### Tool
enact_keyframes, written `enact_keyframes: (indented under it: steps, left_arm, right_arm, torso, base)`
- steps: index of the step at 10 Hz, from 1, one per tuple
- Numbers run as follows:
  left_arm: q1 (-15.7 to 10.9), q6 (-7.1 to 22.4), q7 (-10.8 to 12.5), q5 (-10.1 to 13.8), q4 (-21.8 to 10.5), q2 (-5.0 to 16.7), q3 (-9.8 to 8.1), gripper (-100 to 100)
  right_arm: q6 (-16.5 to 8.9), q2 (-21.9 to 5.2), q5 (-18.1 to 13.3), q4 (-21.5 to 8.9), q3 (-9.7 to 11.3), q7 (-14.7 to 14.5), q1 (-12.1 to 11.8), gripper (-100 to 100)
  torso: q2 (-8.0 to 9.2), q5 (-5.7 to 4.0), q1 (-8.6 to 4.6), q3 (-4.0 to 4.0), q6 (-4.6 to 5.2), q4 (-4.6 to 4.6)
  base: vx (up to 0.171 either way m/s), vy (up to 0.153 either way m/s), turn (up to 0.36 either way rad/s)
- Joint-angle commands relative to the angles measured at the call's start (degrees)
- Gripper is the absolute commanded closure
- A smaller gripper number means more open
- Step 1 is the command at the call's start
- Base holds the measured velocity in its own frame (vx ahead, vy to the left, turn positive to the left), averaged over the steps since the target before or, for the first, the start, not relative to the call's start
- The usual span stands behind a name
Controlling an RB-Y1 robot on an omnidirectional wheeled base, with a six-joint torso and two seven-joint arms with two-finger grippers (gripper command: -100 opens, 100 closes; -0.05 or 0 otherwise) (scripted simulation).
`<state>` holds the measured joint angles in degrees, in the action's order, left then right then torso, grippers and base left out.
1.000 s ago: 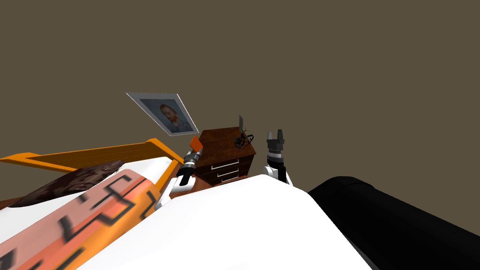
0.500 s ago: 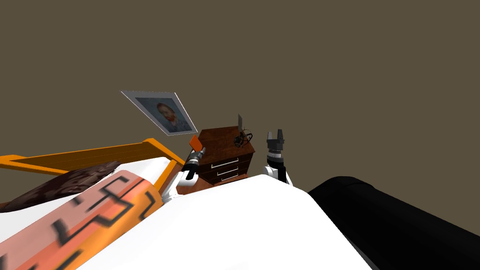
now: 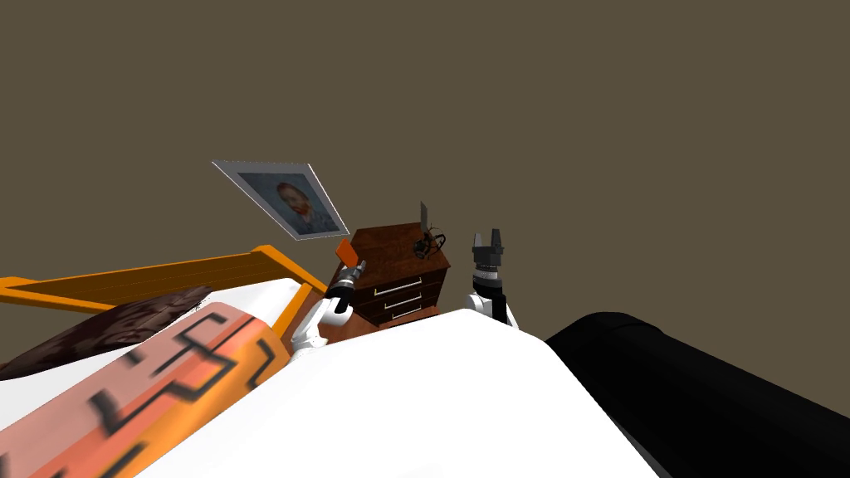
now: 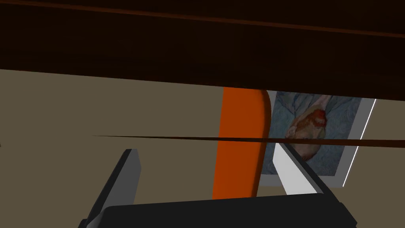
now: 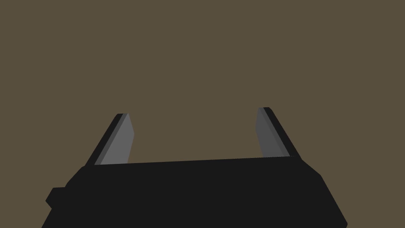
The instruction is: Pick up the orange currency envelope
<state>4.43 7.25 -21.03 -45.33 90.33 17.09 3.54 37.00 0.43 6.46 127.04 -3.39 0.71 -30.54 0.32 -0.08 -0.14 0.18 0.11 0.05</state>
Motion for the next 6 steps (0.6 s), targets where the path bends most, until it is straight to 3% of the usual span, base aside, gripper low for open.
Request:
enact_keyframes:
  steps: [1, 3, 4, 5, 6]
  left_arm:
    - [-1.76, 1.55, 2.86, -2.56, -2.1, 0.88, 1.35, -100]
    - [-1.76, 1.55, 6.13, -2.56, -2.1, 0.88, 1.35, -100]
    - [-1.76, 1.55, 6.62, -2.56, -2.1, 0.88, 1.35, -100]
    - [-4.6, 4.41, 8.9, -5.41, -4.96, 3.1, 4.2, -100]
    - [-5.13, 4.41, 10.42, -6.57, -5.75, 3.1, 4.27, -100]
  right_arm:
    - [0.0, 0.0, 0.0, 0.0, 0.0, 0.0, 0.0, 0]
    - [0.0, 0.0, 0.0, 0.0, 0.0, 0.0, -0.01, 0]
    - [0.0, 0.0, 0.0, 0.0, 0.0, 0.0, -0.01, 0]
    - [0.0, 0.0, 0.0, 0.0, 0.0, 0.0, -0.01, 0]
    - [0.0, 0.0, 0.0, 0.0, 0.0, 0.0, 0.0, 0]
  torso:
    - [0.0, 0.0, 0.0, 0.0, 0.0, 0.0]
    - [-0.03, 0.0, 0.0, 0.0, -0.04, 0.0]
    - [-0.1, 0.0, -0.01, -0.05, -0.04, -0.01]
    - [-0.15, 0.0, -0.02, -0.07, -0.04, -0.02]
    - [-0.03, 0.0, 0.01, -0.01, 0.0, 0.0]
  base:
    - [-0.065, 0.013, -0.07]
    - [-0.017, 0.005, 0.008]
    - [0.0, 0.0, 0.0]
    - [-0.052, 0.012, -0.113]
    - [-0.071, 0.018, -0.061]
